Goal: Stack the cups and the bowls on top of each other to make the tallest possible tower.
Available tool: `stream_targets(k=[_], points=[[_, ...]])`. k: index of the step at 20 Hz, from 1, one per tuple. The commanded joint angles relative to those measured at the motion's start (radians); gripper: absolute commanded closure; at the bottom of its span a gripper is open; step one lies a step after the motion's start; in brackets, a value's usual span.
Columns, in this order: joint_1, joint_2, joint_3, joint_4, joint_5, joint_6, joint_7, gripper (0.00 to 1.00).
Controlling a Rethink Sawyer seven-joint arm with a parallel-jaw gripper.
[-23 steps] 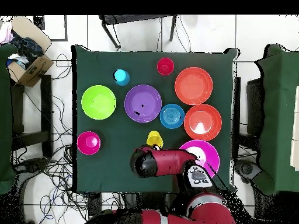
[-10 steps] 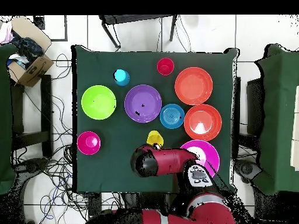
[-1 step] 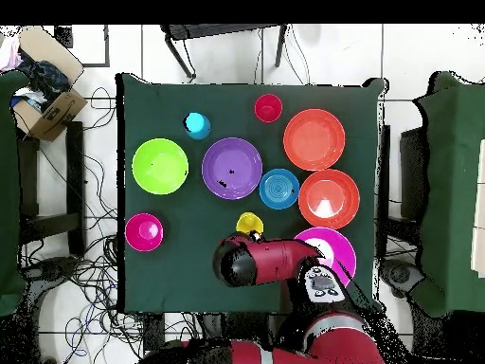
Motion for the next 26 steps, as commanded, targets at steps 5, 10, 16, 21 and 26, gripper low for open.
stream_targets(k=[5,10,16,21,26], points=[[0.009,0.064,0.074,-0.092,-0.052,-0.066,0.069,0.00],[0.020,0.095,0.067,-0.107,-0.052,-0.084,0.074,0.00],[0.012,0.098,0.076,-0.105,-0.041,-0.077,0.078,1.00],[0.003,0.045,0.101,-0.081,-0.027,-0.019,0.063,1.00],[-0.014,-0.032,0.132,-0.047,-0.002,0.061,0.044,1.00]])
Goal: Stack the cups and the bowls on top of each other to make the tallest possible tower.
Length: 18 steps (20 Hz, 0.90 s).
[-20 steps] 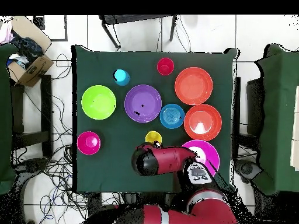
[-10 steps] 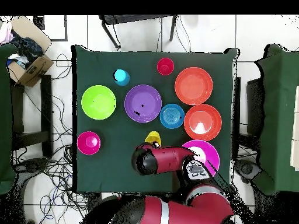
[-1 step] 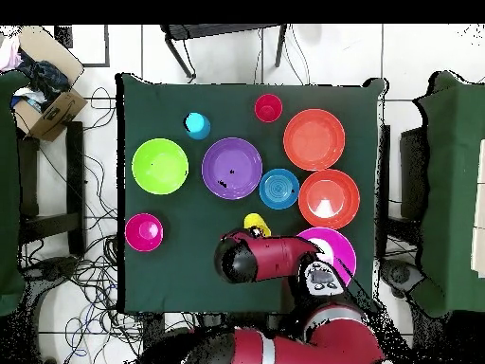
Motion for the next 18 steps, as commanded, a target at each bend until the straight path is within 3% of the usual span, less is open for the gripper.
stream_targets(k=[1,4,11,15,18], points=[[-0.016,-0.080,0.135,-0.012,0.007,0.118,0.040,1.00],[-0.017,-0.135,0.155,0.001,0.039,0.189,0.034,1.00],[0.050,-0.203,0.135,-0.035,0.098,0.327,0.065,1.00],[0.091,-0.163,0.120,-0.109,0.122,0.340,0.101,1.00],[0.142,-0.073,0.080,-0.192,0.136,0.313,0.156,1.00]])
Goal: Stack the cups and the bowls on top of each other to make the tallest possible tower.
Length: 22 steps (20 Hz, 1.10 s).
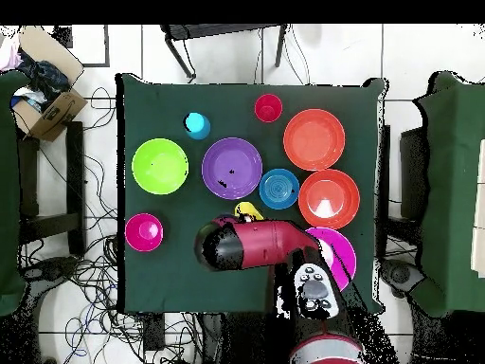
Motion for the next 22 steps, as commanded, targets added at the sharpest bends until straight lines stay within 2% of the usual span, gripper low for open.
stream_targets(k=[1,6,12,22], points=[[0.105,0.131,0.019,-0.192,0.062,0.061,0.174,1.00],[0.148,0.229,-0.042,-0.266,0.091,0.035,0.217,1.00],[0.181,0.286,-0.075,-0.329,0.111,0.032,0.228,1.00],[0.210,0.285,-0.103,-0.365,0.112,0.045,0.228,1.00]])
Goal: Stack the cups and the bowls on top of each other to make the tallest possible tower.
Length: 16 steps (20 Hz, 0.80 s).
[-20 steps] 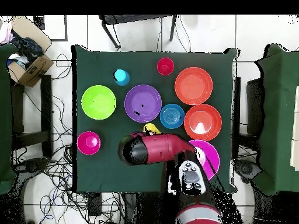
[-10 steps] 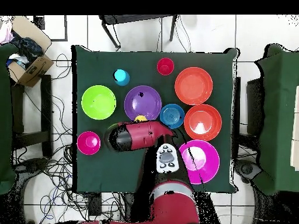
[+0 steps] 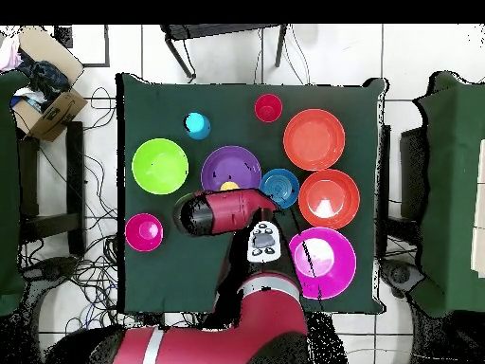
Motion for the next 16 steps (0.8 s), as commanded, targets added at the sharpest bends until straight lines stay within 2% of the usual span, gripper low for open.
stream_targets(k=[1,7,16], points=[[0.040,0.040,-0.006,-0.108,0.021,0.042,0.144,1.00],[0.046,0.035,-0.009,-0.107,0.041,0.060,0.144,1.00],[0.063,0.018,-0.015,-0.051,0.091,0.098,0.166,1.00]])
